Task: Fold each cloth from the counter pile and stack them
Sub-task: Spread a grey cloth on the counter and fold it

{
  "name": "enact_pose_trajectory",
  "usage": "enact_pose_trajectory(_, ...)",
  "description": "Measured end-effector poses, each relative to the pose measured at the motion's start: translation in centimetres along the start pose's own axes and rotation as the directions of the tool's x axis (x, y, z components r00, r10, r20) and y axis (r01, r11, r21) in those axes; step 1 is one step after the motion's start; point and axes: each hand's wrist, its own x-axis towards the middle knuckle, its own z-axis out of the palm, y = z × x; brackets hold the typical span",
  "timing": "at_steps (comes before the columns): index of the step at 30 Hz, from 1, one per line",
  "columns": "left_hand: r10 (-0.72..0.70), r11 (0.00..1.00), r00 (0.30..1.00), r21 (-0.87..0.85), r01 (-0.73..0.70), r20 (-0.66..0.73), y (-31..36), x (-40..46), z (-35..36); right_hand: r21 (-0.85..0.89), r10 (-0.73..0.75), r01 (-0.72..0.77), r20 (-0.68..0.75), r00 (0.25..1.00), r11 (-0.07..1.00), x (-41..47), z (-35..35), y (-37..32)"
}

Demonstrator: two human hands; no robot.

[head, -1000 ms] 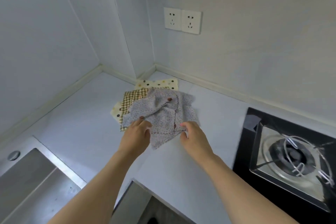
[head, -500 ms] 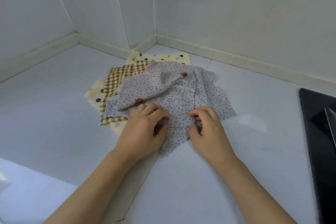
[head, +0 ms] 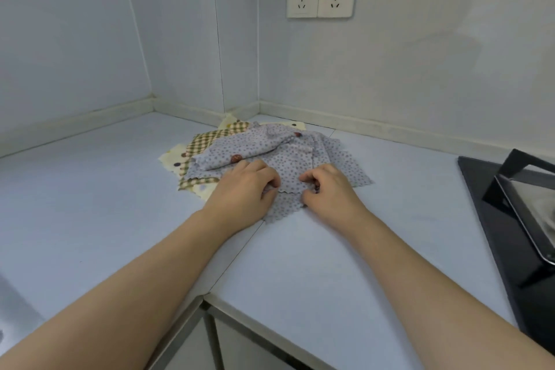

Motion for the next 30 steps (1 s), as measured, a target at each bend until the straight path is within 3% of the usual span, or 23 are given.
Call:
enact_pose_trajectory(4,-0.007,0.999,1.0,0.045,0.007,-0.007,0.2,0.3,0.0,0.038,-0.009,0.009,-0.009,1.0,0.999,0.0,0.0,0.0)
enact_pose_trajectory(14,-0.043,0.977,0.979,-0.213,-0.001,-0.2,0.5,0.6,-0.5,0.007,-0.115,0.117,-0.138,0.984,0.993,0.3,0.0,0.0)
enact_pose_trajectory(20,-0.027,0.977,0.979,-0.211,-0.017,-0.201,0.2,1.0,-0.4,0.047,-0.133,0.149,-0.25,0.959,0.988,-0.1,-0.2,-0.3)
enact_pose_trajectory(24,0.034,0.994,0.976,-0.095,-0.055,-0.213,-0.4,1.2,0.2,0.118,-0.062,0.109,-0.343,0.937,0.987,-0.3,-0.7,-0.4)
enact_pose_trajectory(30,-0.099,0.995,0.959,-0.03,0.094,-0.267,-1.0,1.4,0.0,0.14,-0.021,0.089,-0.429,0.903,0.986,-0.3,-0.9,-0.4)
